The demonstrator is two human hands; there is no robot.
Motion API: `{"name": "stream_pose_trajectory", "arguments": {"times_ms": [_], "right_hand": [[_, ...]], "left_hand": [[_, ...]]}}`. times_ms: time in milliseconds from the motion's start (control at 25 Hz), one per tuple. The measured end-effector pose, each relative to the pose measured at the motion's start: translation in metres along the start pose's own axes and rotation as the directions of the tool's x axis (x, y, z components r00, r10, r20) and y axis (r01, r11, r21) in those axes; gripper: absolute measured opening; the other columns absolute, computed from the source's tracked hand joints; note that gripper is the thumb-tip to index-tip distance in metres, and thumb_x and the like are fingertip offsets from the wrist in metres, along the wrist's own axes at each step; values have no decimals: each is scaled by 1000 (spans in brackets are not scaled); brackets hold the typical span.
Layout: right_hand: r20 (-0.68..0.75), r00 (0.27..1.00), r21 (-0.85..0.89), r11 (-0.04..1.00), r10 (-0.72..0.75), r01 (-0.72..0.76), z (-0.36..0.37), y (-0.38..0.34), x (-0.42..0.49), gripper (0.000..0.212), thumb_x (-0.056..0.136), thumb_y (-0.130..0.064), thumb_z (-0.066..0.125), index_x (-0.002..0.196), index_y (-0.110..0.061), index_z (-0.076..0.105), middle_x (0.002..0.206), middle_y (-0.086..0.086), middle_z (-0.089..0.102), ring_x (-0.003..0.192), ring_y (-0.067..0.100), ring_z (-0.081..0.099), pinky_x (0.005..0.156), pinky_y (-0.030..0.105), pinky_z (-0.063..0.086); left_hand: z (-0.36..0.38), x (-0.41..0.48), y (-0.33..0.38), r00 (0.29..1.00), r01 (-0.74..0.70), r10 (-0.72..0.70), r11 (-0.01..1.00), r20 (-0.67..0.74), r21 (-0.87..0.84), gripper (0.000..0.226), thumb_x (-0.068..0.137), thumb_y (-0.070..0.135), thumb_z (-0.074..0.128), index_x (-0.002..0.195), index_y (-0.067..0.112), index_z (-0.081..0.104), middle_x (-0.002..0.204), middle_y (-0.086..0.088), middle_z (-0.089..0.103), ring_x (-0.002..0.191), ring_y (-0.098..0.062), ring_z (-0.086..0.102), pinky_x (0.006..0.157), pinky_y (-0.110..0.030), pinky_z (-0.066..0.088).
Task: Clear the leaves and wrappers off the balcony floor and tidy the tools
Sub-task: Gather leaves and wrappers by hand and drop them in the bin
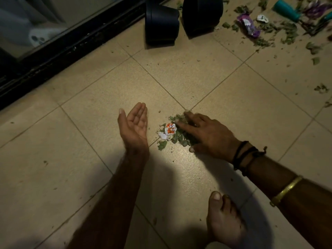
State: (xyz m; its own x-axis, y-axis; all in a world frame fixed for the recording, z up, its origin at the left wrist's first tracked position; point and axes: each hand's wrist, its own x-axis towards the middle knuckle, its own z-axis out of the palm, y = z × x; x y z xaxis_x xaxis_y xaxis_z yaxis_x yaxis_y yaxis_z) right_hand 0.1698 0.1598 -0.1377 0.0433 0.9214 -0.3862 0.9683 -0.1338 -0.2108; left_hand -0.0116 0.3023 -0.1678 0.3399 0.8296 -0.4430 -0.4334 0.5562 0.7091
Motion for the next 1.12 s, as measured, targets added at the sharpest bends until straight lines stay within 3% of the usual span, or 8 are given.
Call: {"name": "stream_pose_trajectory", "arguments": {"times_ms": [120,240,440,560,800,920,1000,1120], "right_hand": [[-72,997,-96,995,5,-12,-5,-10,3,55,97,-36,55,150,-38,42,162,4,33,136,30,39,93,43,53],[-191,981,-35,999,13,-21,2,-13,-6,34,97,-30,44,120,-30,69,130,-2,62,107,23,54,77,38,54],[-294,904,330,921,311,-210,-10,-6,-3,19,89,-17,67,101,-25,80,98,-1,73,87,14,64,73,20,42],[-383,848,476,865,366,-159,-40,-27,-5,25,82,-16,80,105,-26,80,97,-4,77,86,8,65,80,19,46],[-285,925,537,841,252,-64,-73,-81,-4,41,80,-21,84,118,-34,74,109,-13,75,102,4,67,94,27,54],[-363,849,714,700,384,-11,-77,-61,-9,34,84,-14,80,114,-29,76,105,-18,73,98,-1,70,88,25,59],[-396,751,828,559,529,43,-64,-34,-13,26,89,-12,74,112,-25,77,105,-12,75,98,5,72,87,36,61],[-355,672,789,594,650,-158,-13,-13,-18,34,99,-32,63,131,-21,67,126,-1,70,116,12,64,101,48,54]], "left_hand": [[6,-10,-2,993,117,-117,959,18,-258,80,98,62,33,140,-3,51,137,-19,61,130,-30,58,120,-44,32],[8,-18,-7,978,205,-179,893,103,-400,85,96,65,34,142,-4,47,140,-22,58,133,-34,54,122,-46,29],[17,-32,-15,942,330,-260,837,214,-437,79,99,59,34,144,-5,45,143,-24,55,136,-35,51,123,-46,27],[31,-45,-20,920,380,-314,862,236,-336,66,102,49,37,143,-2,47,140,-20,58,133,-31,55,118,-42,35],[47,-56,-22,900,436,-393,815,188,-381,44,101,37,47,132,11,64,127,-11,68,116,-25,66,109,-39,45],[38,-51,-17,903,429,-366,734,226,-527,40,102,29,46,133,9,62,133,-12,64,123,-28,61,114,-43,40],[31,-48,-10,912,408,-346,690,222,-598,36,102,25,46,126,6,65,126,-14,66,118,-30,64,114,-45,40],[19,-43,3,933,357,-295,682,207,-638,34,103,24,44,118,5,68,118,-13,69,111,-28,67,111,-45,43]]}}
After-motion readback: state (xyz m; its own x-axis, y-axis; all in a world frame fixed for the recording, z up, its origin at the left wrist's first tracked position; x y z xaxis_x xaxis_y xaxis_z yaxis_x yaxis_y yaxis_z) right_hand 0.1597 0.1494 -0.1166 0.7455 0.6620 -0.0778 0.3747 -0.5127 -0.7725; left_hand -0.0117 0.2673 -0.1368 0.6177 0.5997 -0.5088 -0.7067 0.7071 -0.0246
